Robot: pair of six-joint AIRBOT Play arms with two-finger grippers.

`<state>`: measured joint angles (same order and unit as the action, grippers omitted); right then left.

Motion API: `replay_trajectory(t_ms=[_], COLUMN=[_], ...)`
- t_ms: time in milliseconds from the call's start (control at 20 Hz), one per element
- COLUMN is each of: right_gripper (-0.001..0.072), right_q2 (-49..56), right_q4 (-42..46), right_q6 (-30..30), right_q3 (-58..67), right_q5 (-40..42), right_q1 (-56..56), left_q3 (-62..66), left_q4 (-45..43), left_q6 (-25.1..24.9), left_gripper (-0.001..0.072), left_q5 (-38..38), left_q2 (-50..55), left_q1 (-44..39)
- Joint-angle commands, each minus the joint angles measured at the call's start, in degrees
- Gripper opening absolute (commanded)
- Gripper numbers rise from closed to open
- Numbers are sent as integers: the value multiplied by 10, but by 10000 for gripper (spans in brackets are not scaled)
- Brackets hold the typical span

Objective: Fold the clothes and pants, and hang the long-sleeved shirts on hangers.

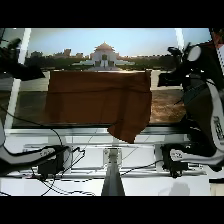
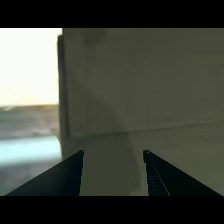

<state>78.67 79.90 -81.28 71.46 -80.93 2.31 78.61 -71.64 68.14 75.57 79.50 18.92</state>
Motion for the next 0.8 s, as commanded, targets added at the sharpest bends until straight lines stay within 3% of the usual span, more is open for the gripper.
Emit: replay_trajectory(t_ms=[0, 200, 350, 750], right_gripper=[367, 370, 370, 370], right_q2=[-127, -272, -308, -306], right_q4=[-1, -111, -236, -353], right_q6=[-3, -50, -68, -67], right_q3=[-110, -350, -492, -618], right_q5=[-22, 1, 62, 111], right_q1=[38, 41, 41, 41], left_q3=[0, 0, -1, -40], left_q4=[2, 1, 1, 1], left_q6=[0, 0, 4, 26], left_gripper=[394, 394, 393, 394], left_q5=[2, 2, 2, 2], left_q2=[-110, -200, -220, -215], left_q1=[19, 22, 22, 21])
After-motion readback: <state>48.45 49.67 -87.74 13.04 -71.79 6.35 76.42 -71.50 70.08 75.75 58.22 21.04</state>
